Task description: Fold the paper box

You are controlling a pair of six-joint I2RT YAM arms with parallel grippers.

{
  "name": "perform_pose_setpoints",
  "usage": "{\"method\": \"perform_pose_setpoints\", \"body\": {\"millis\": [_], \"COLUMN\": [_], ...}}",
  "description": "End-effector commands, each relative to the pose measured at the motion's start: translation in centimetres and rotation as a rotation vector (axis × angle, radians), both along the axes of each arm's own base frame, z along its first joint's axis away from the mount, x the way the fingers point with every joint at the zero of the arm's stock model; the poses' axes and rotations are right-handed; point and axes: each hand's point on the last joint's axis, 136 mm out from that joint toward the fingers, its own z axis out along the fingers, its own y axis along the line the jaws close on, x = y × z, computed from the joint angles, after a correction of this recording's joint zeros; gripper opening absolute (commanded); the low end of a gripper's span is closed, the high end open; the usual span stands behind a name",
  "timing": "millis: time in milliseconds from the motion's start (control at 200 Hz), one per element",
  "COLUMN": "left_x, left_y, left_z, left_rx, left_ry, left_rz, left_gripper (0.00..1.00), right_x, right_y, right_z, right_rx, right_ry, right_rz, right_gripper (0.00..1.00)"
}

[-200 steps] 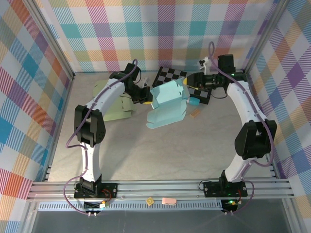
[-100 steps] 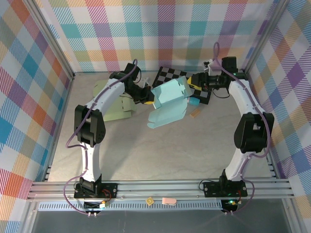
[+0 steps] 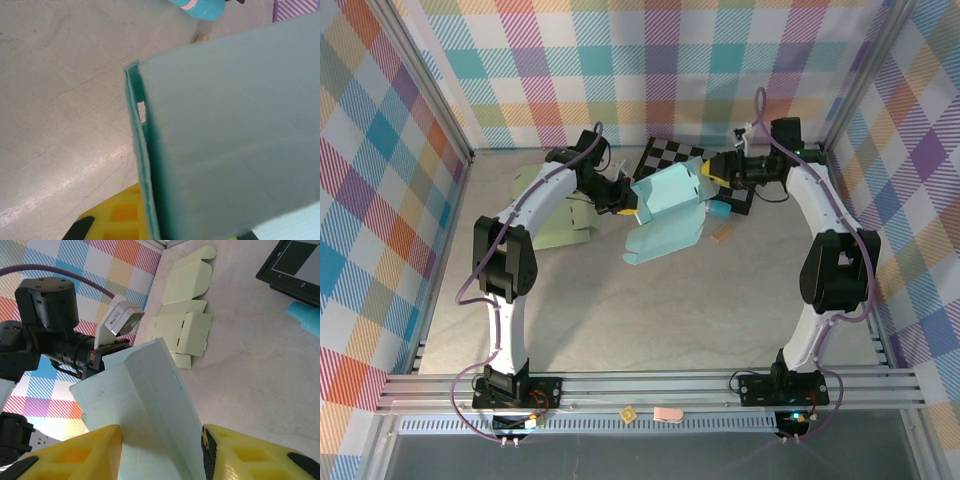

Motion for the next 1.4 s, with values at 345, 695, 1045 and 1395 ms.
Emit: {"method": "perform_pose_setpoints", "body": {"millis": [345,695,1045,1395], "left_x": [-0.6,-0.9,-1.5,-1.9], "left_y": [0.5,0.7,0.5,0.2], "left_z": [0.7,0.9,0.9,0.8], "left_rx": [-0.008,0.008,0.025,0.035], "left_ry": [0.016,0.008,0.008,0.01], "left_rz": [0.005,0.006,-0.012,-0.025], "left_gripper": [0.0,0.0,0.0,0.0], "right_x": [-2.5,-2.6,-1.6,-0.7], "right_y": [2.5,2.8,3.1,4.3], "right_z": [0.3,-1.8,-4.5,-6.2], "right_rx": [-0.134,-0.415,-0.776,-1.046], "right_ry": [-0.085,-0.146,-0.225,-0.296], "right_rz": [0.02,-0.048,-0.136,-0.184], "right_gripper": [0.46,0.48,0.45,0.24]}}
